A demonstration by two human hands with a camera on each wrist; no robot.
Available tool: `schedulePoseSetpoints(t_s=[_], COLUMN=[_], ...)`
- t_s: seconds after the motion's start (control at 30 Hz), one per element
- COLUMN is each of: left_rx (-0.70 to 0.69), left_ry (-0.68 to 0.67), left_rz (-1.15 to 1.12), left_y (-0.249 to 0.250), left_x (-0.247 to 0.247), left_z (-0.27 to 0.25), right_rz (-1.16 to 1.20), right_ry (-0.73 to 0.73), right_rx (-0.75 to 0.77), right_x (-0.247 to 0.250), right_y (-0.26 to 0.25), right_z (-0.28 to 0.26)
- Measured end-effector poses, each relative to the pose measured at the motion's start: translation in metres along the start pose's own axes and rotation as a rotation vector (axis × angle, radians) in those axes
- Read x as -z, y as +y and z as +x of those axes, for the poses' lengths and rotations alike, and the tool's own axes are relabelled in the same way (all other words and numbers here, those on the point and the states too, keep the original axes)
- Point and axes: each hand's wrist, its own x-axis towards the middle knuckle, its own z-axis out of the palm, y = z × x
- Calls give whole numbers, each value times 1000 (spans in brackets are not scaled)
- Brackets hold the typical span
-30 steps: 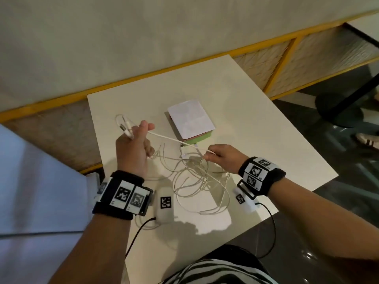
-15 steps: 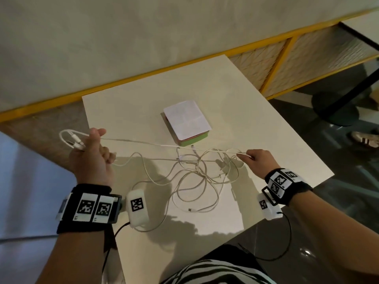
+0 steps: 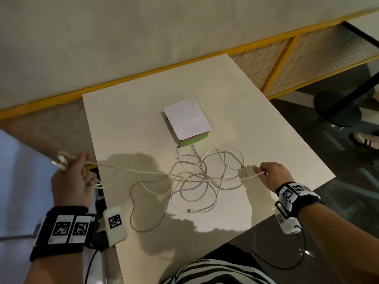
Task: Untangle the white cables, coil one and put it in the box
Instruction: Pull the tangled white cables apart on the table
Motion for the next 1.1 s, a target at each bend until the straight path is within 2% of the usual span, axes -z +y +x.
schedulePoseSetpoints(t_s=[0.07, 0.13, 0.23, 0.4, 0.5, 0.57, 0.63, 0.7, 0.8, 0.93, 1.1], left_rx=[35, 71, 126, 209, 201, 184, 183, 227, 269, 243, 210], left_ry=[49, 93, 119, 95, 146, 144, 125, 164, 172, 155, 145], left_rz=[14, 62, 245, 570, 641, 681, 676, 580, 568, 557, 500], left_y=[-4, -10, -25, -50, -56, -56, -56, -59, -58, -54, -47], left_x=[3, 9, 20, 31, 35, 35, 35, 34, 27, 15, 2], left_z=[-3, -2, 0, -5, -6, -8, -7, -4, -3, -2, 1], right_rz=[-181, -257, -269, -227, -178, -15, 57, 13, -93, -367, -492], right_ry=[-200, -352, -466, -472, -513, -431, -282, -226, -337, -431, -377], right_rx=[23, 44, 76, 57, 108, 140, 192, 255, 312, 272, 225], right_x=[-7, -16, -32, -38, -31, -23, -21, -27, -41, -51, -60], right_y=[5, 8, 5, -10, -21, -32, -46, -61, -84, -100, -100], right_z=[-3, -8, -14, -10, -4, 2, 12, 23, 38, 47, 42])
